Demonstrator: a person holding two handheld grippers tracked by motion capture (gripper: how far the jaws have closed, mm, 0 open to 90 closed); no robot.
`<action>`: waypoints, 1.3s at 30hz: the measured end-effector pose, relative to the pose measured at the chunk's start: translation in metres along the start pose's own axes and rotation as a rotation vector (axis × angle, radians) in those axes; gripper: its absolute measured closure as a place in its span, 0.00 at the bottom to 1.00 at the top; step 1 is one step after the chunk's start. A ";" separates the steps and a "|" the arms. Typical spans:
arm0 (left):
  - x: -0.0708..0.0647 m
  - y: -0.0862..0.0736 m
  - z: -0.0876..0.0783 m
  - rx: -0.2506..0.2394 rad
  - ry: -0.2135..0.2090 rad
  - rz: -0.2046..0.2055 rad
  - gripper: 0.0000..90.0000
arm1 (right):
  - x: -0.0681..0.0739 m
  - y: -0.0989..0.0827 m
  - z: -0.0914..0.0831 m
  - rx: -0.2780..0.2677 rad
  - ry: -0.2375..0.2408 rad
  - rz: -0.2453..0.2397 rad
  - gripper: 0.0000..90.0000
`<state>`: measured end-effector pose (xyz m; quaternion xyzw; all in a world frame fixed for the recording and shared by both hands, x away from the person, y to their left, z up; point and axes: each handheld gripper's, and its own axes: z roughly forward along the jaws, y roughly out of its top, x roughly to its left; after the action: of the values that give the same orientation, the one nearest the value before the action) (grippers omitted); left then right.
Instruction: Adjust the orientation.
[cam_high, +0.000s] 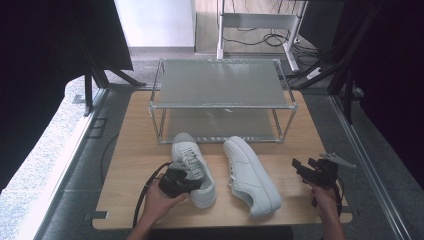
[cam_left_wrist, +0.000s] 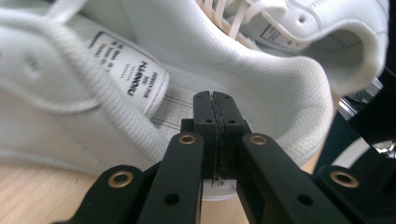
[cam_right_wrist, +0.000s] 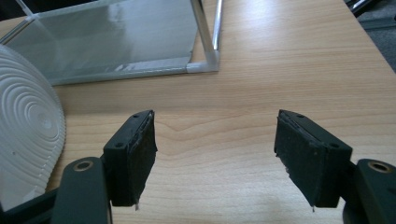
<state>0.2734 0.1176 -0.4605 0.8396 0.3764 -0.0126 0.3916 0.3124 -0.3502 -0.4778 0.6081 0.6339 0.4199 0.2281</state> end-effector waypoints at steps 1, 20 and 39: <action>0.001 -0.002 -0.004 -0.002 -0.001 -0.002 0.98 | -0.001 0.000 -0.001 -0.001 -0.001 0.004 0.34; 0.017 -0.018 -0.046 -0.029 0.045 -0.005 0.93 | -0.008 0.000 -0.003 -0.007 -0.013 0.025 0.34; 0.004 0.011 -0.053 -0.263 0.134 0.072 0.41 | 0.015 0.007 -0.012 -0.054 0.065 -0.074 0.40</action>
<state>0.2683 0.1508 -0.4179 0.7931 0.3695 0.1068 0.4723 0.3047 -0.3393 -0.4629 0.5639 0.6515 0.4477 0.2390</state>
